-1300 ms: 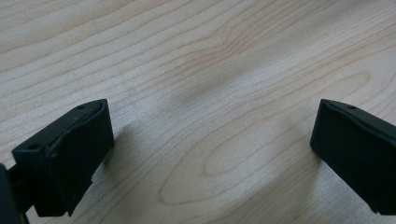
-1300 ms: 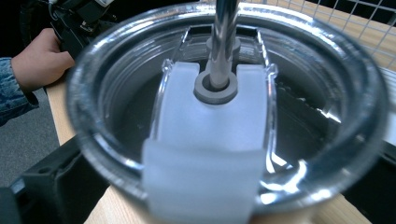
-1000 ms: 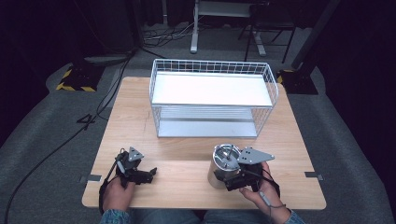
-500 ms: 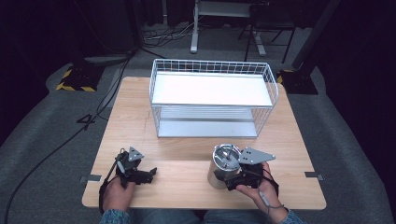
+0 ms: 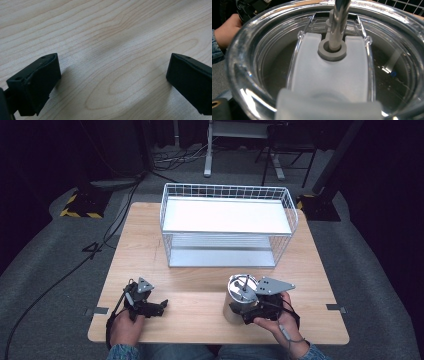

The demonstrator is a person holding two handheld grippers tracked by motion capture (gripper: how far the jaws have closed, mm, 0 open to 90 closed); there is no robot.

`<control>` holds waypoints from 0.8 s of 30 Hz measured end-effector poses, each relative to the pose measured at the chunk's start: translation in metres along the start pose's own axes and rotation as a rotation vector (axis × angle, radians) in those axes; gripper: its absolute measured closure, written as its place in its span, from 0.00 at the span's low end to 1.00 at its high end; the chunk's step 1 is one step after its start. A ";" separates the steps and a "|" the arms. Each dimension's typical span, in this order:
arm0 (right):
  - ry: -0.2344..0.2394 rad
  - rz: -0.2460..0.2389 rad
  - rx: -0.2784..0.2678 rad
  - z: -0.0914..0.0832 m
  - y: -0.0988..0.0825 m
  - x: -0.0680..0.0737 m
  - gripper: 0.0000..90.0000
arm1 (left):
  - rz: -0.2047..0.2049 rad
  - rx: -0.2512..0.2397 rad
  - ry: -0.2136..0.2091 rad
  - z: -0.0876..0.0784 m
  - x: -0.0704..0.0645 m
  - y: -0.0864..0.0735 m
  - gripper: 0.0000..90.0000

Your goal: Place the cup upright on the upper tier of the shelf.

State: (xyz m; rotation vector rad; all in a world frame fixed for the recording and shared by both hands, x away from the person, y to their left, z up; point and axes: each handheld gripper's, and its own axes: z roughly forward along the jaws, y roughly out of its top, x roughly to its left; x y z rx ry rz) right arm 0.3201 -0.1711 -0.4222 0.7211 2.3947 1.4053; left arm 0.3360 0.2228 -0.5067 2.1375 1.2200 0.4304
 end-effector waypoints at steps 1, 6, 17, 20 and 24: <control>-0.001 -0.004 -0.003 -0.001 0.002 0.000 0.04 | 0.000 0.000 0.000 0.000 0.000 0.000 0.00; -0.001 -0.010 -0.018 -0.007 0.009 0.001 0.04 | 0.000 -0.002 0.002 0.000 0.000 0.000 0.00; -0.010 -0.022 -0.047 -0.022 0.034 0.001 0.04 | -0.001 -0.002 0.002 0.000 0.000 0.000 0.00; -0.014 -0.032 -0.054 -0.025 0.041 0.002 0.04 | -0.001 -0.002 0.002 0.000 0.000 0.000 0.00; -0.014 -0.041 -0.061 -0.029 0.049 0.002 0.04 | -0.001 -0.002 0.002 0.000 0.000 0.000 0.00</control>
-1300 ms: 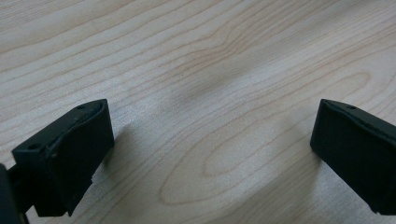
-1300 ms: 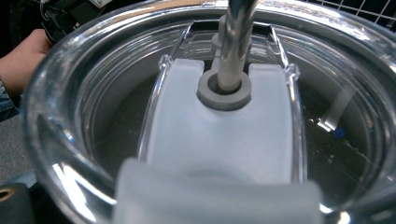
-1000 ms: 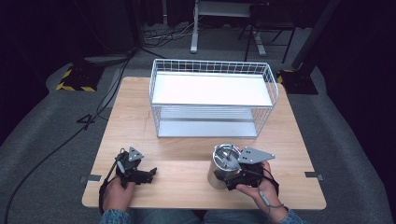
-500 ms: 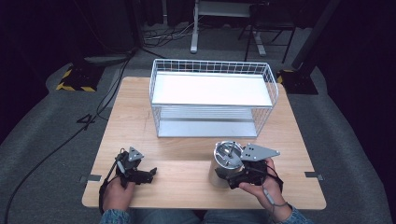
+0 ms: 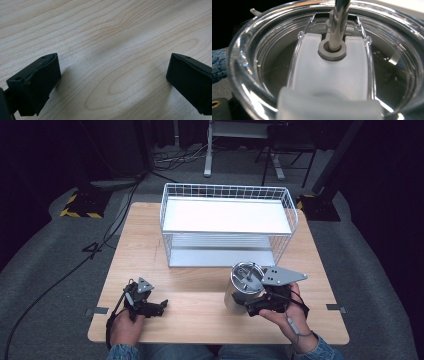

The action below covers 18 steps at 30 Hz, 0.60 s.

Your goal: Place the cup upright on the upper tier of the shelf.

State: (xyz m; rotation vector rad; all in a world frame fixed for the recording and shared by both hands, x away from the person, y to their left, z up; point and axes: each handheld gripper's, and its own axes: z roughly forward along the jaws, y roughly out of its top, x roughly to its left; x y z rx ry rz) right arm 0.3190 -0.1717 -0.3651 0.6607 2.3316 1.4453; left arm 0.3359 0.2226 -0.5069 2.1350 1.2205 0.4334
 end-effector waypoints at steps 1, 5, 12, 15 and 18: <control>-0.006 -0.001 0.000 -0.002 0.005 -0.001 0.04 | 0.000 0.001 0.000 0.000 0.000 0.000 0.00; -0.034 -0.018 -0.004 -0.006 0.015 -0.005 0.04 | 0.000 0.000 0.000 0.000 0.000 0.000 0.00; -0.041 -0.010 -0.015 -0.013 0.031 -0.012 0.04 | 0.001 0.002 -0.002 0.000 0.000 0.000 0.00; -0.049 -0.005 -0.018 -0.016 0.041 -0.018 0.04 | 0.001 0.002 -0.002 0.000 0.000 0.000 0.00; -0.056 -0.010 -0.025 -0.017 0.045 -0.020 0.04 | 0.000 0.002 -0.002 0.000 0.000 0.000 0.00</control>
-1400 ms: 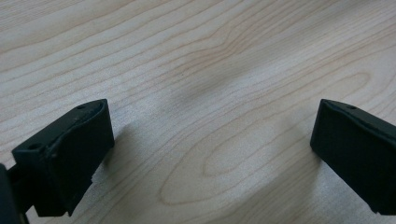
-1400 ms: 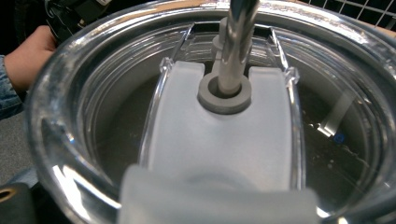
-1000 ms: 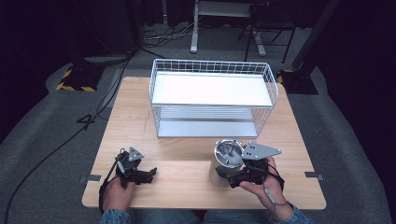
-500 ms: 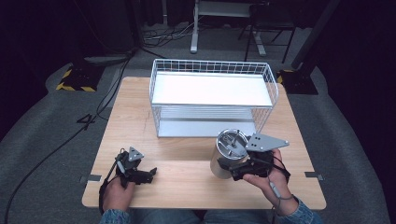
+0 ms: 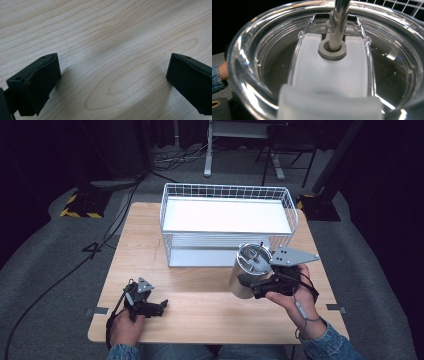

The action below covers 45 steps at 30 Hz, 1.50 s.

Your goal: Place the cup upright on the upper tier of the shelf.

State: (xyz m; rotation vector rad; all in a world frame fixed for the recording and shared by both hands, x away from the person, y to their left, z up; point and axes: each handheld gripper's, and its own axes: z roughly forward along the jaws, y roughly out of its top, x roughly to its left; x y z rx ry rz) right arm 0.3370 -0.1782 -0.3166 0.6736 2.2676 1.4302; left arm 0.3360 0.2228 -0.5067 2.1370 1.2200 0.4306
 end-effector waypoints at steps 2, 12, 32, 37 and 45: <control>-0.012 0.006 -0.012 -0.001 0.005 -0.003 0.04 | 0.000 -0.002 0.002 0.000 0.000 0.000 0.00; -0.018 0.028 -0.040 -0.002 0.022 -0.016 0.04 | 0.000 -0.002 0.002 0.000 0.000 0.000 0.00; -0.083 -0.013 -0.111 -0.002 0.093 -0.047 0.04 | -0.006 -0.003 0.006 0.000 -0.001 0.000 0.00; -0.090 -0.001 -0.129 0.012 0.110 -0.058 0.04 | -0.005 -0.003 0.007 0.000 -0.001 0.000 0.00; -0.124 0.016 -0.126 0.035 0.133 -0.080 0.04 | -0.007 -0.003 0.007 0.000 -0.001 0.000 0.00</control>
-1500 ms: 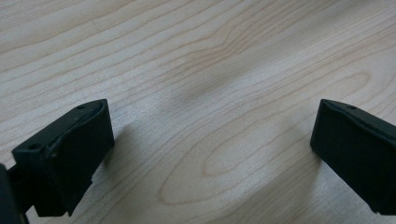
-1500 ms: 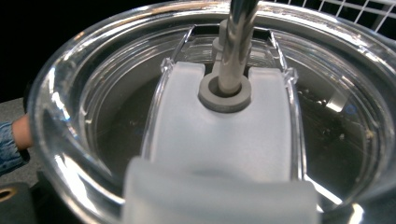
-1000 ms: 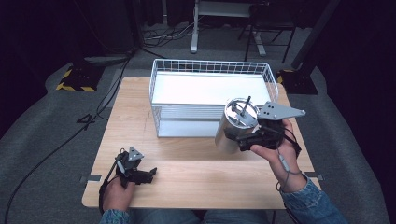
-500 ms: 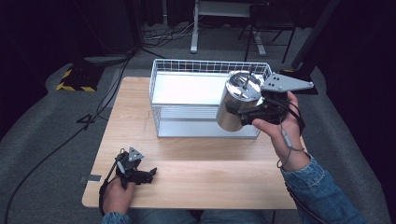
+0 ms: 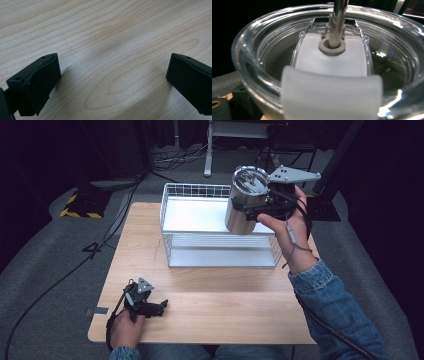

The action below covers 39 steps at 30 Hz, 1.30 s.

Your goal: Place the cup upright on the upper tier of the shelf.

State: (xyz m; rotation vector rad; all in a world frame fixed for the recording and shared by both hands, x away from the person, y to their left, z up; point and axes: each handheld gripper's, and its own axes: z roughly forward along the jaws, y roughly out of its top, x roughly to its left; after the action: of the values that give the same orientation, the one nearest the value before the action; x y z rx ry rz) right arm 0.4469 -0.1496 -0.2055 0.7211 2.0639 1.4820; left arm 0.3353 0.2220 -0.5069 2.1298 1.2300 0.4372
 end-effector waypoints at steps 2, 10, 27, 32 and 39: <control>-0.003 0.004 0.008 0.007 0.003 -0.005 0.04 | -0.003 -0.001 0.000 0.000 0.000 0.000 0.00; -0.002 0.025 0.036 0.032 0.009 -0.018 0.04 | -0.003 0.000 0.003 0.000 -0.001 0.000 0.00; -0.030 0.062 0.095 0.070 -0.005 -0.048 0.04 | -0.005 0.000 0.003 0.000 -0.001 0.000 0.00; -0.006 0.081 0.115 0.077 -0.012 -0.053 0.04 | -0.005 -0.001 0.002 0.000 0.000 0.000 0.00; 0.020 0.092 0.090 0.079 -0.016 -0.059 0.04 | -0.005 0.000 0.003 0.000 -0.001 0.000 0.00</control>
State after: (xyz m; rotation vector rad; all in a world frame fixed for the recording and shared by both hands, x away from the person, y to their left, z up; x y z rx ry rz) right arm 0.5402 -0.1387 -0.2387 0.8497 2.1505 1.4588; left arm 0.3355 0.2213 -0.5069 2.1267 1.2365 0.4389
